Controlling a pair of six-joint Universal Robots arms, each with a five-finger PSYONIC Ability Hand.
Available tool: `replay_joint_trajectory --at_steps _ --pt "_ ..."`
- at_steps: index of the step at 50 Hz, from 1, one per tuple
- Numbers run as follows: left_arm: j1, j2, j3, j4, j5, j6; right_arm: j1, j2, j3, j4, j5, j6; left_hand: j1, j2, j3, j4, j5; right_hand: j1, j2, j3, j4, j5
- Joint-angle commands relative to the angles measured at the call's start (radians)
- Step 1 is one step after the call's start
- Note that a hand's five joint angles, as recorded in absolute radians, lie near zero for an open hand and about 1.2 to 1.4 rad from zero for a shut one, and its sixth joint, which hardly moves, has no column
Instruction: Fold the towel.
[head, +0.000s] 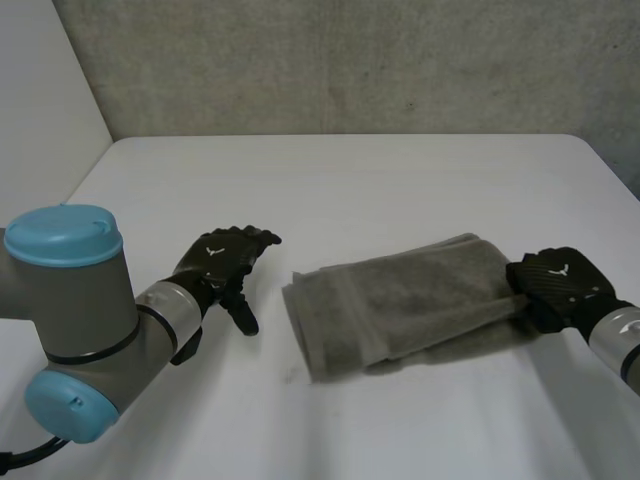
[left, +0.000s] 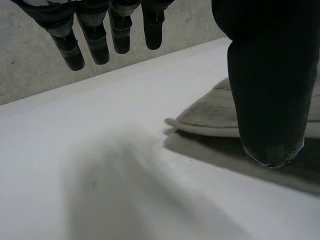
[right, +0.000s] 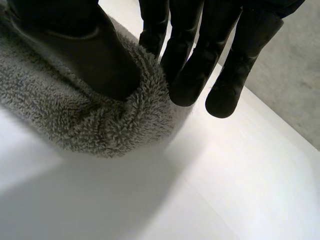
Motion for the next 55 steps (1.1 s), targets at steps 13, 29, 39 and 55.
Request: replay_joint_trajectory --at_steps 13,29,39,55 --pt "0.006 0.023 0.022 -0.004 -0.005 -0.002 0.172 -0.094 -0.052 -0.001 -0.006 -0.183 0.024 0.022 0.021 0.022 0.015 0.082 0.079 0.066 0.056 0.068" --pt "-0.002 0.069 0.040 -0.005 -0.012 -0.002 0.725 0.069 -0.092 -0.109 0.000 -0.494 0.024 0.022 0.021 0.022 0.015 0.082 0.079 0.066 0.056 0.068" --pt "-0.016 0.057 0.063 -0.007 -0.015 -0.002 0.719 0.070 -0.087 -0.116 0.100 -0.458 0.024 0.022 0.021 0.022 0.015 -1.140 -1.143 -1.156 -1.165 -1.153" --pt "-0.138 0.003 0.209 -0.083 -0.145 -0.080 0.371 -0.185 -0.098 -0.025 0.101 0.401 0.159 0.157 0.156 0.157 0.150 -1.140 -1.143 -1.156 -1.165 -1.153"
